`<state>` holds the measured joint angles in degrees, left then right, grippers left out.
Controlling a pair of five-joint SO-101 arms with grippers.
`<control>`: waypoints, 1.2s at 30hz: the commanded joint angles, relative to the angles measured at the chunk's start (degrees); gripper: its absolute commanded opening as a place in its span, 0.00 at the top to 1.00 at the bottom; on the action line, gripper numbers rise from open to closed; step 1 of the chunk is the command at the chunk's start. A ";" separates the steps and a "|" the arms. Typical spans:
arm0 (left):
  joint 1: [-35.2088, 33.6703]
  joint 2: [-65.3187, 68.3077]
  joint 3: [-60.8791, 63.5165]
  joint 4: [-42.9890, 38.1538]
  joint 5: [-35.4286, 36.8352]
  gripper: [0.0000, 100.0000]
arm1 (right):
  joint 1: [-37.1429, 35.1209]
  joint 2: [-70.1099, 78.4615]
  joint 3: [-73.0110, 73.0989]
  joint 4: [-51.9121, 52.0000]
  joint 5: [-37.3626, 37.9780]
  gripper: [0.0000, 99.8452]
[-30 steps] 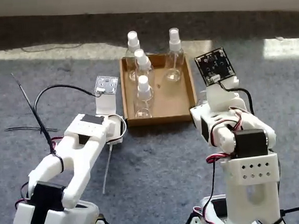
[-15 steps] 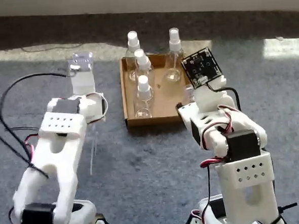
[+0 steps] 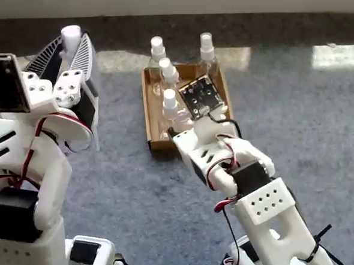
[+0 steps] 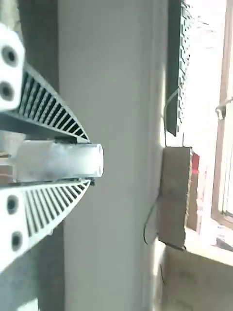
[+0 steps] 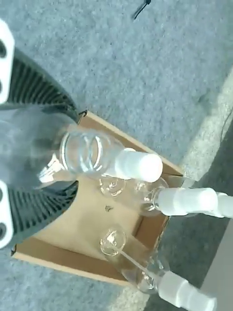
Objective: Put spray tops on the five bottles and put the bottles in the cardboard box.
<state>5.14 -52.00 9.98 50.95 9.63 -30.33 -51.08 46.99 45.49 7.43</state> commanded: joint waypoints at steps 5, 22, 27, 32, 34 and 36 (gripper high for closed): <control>15.16 0.66 -1.36 -14.68 -0.26 1.00 | -0.66 -18.95 13.58 -8.66 -0.53 1.00; 26.95 6.64 7.78 -20.75 -0.26 0.99 | -8.22 -32.22 22.90 -8.75 -0.62 1.00; 26.77 4.97 11.38 -20.84 -0.35 0.99 | -8.31 -38.81 22.99 -8.66 -3.60 1.00; 26.77 4.97 12.88 -25.05 -0.35 0.99 | -8.31 -40.92 23.08 -8.04 -3.78 1.00; 26.77 4.97 12.44 -27.52 -0.53 0.99 | -8.48 -40.92 23.16 -7.60 -3.78 1.00; 26.77 4.97 10.42 -28.92 -0.53 0.99 | -8.48 -40.92 23.16 -7.60 -3.78 1.00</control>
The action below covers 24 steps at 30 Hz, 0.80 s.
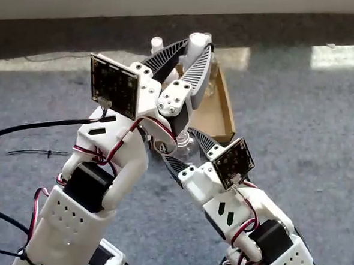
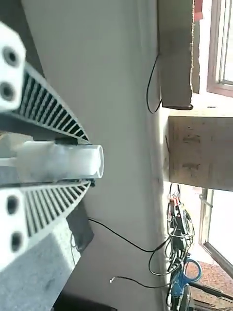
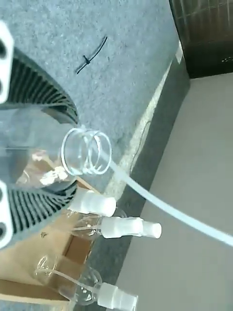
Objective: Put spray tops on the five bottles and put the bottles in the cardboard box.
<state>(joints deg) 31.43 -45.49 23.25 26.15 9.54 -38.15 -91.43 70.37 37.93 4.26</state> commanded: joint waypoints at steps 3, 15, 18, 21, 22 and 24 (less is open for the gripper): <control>0.66 -1.45 -6.81 -3.96 -0.44 0.99 | -0.48 -0.57 -0.04 -0.04 -0.62 1.00; 1.01 -1.54 -5.76 1.23 -0.18 0.99 | -0.40 -0.57 2.24 -0.40 -0.62 1.00; 1.01 -1.54 -3.12 1.05 -0.18 0.99 | -0.40 -0.57 2.24 -0.40 -0.62 1.00; 1.01 -1.54 -0.13 -1.32 -0.18 0.99 | -0.40 -0.57 2.24 -0.40 -0.62 1.00; 1.01 -1.54 0.92 -2.20 -0.18 0.99 | -0.40 -0.57 2.24 -0.40 -0.62 1.00; 1.01 -1.54 2.77 -3.43 -0.18 0.99 | -0.40 -0.57 2.24 -0.40 -0.62 1.00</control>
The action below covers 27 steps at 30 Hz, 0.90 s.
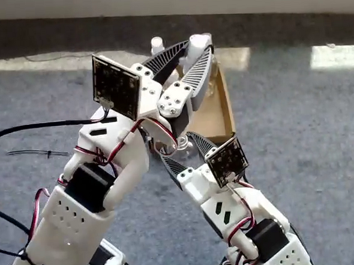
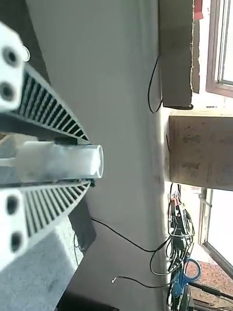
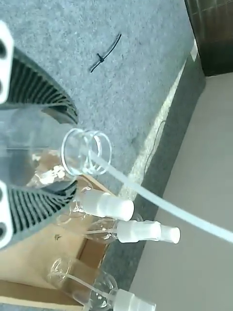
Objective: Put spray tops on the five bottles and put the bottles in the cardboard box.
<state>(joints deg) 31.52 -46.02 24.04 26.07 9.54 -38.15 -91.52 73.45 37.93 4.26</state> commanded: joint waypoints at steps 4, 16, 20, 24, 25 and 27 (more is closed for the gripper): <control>0.92 -1.01 3.30 -2.99 -0.09 0.99 | -0.40 -0.48 -0.75 -0.40 -0.62 1.00; 3.12 -8.75 6.73 10.37 -0.18 0.99 | 5.58 -0.48 -1.10 -0.48 -2.99 1.00; 3.82 -8.84 12.09 10.37 -0.44 0.99 | 5.58 -0.48 -1.10 -0.31 -2.99 1.00; 3.82 -9.10 16.04 10.55 -0.53 0.94 | 5.85 -0.48 -1.01 -0.22 -2.99 1.00; 3.82 -9.10 16.48 10.64 -0.53 0.92 | 5.85 -0.48 -1.01 -0.22 -2.99 1.00; 3.82 -9.10 16.75 10.64 -0.53 0.90 | 5.85 -0.57 -1.01 -0.22 -2.90 1.00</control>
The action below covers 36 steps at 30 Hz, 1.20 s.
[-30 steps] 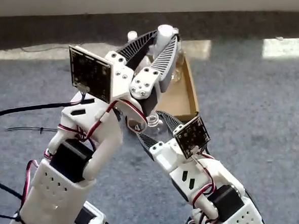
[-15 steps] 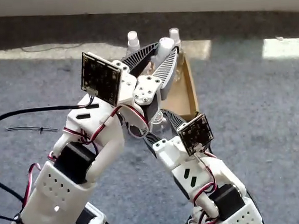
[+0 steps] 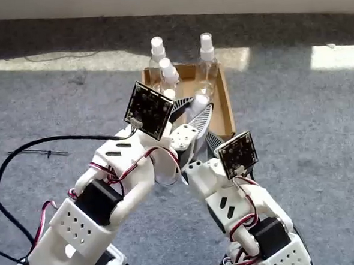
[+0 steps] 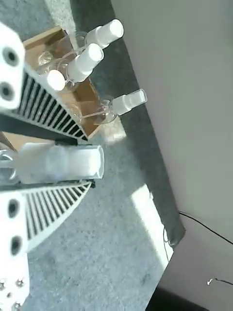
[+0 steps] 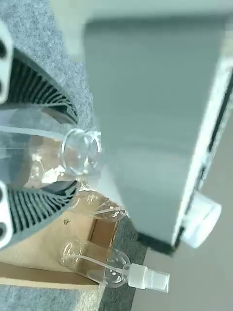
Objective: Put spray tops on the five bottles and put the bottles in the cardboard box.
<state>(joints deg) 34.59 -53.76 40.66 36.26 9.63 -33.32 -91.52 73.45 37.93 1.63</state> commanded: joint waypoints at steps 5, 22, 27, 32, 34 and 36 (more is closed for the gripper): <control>-0.92 -1.45 -2.07 2.64 -0.62 0.90 | 1.10 -0.57 -1.10 -0.22 -0.09 1.00; -4.35 -1.45 -16.40 15.56 -4.66 0.80 | 1.10 -0.57 -1.01 -0.40 -0.09 1.00; -9.54 -0.84 -18.68 15.56 -5.19 0.80 | 1.10 -0.57 -1.01 -0.40 -0.09 1.00; -9.98 -1.36 -13.93 15.65 -5.19 0.80 | 1.10 -0.57 -1.10 -0.40 -0.09 1.00; -9.19 -1.36 -12.53 15.56 -5.27 0.80 | 1.10 -0.57 -1.10 -0.40 -0.09 1.00; -8.04 -1.27 -11.03 15.56 -7.30 0.80 | 1.10 -0.57 -1.10 -0.40 -0.09 1.00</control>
<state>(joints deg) 25.10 -54.37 28.35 51.65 4.88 -33.05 -91.52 73.45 37.93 1.63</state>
